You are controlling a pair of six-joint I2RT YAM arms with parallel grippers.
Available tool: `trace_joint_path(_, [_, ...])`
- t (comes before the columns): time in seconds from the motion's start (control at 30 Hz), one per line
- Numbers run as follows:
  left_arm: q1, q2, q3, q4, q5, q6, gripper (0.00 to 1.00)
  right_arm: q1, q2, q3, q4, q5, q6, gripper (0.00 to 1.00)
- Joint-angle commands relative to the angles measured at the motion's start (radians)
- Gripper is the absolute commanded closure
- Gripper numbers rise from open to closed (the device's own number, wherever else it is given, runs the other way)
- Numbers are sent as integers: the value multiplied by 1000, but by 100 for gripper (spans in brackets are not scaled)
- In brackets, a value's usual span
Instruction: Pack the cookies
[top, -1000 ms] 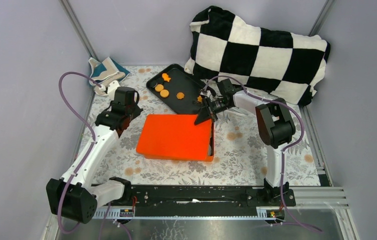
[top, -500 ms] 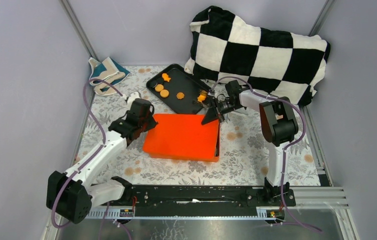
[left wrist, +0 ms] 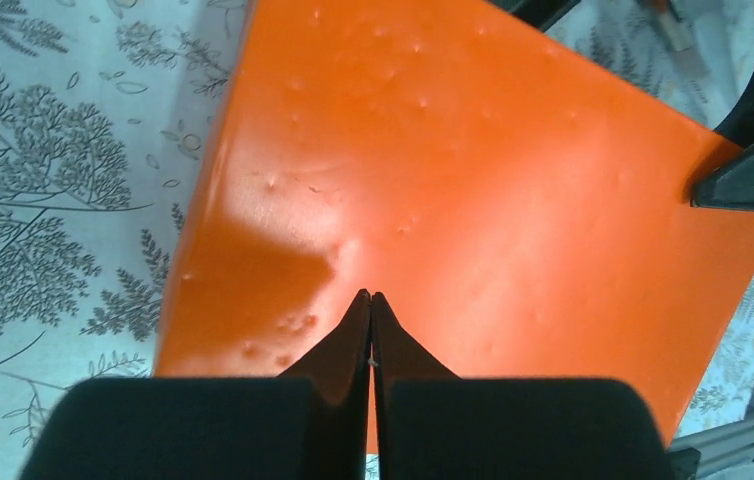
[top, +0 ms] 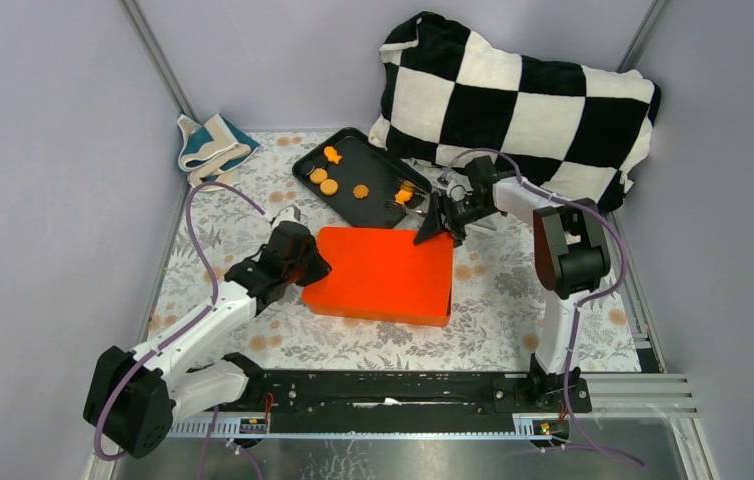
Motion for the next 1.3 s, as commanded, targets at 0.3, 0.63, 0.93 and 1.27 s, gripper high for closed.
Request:
trace_joint_path(0.3, [-6, 2, -46, 121, 59, -17, 100, -41, -220, 13, -144, 580, 146, 34])
trace_joint_path(0.63, [-6, 63, -61, 175, 85, -25, 100, -80, -291, -24, -162, 812, 213, 18])
trace_joint_path(0.93, [-6, 103, -68, 205, 127, -26, 100, -104, -384, -20, -176, 917, 237, 15])
trace_joint_path(1.27, [13, 5, 219, -147, -183, -12, 100, -105, -495, -148, -185, 1063, 265, 38])
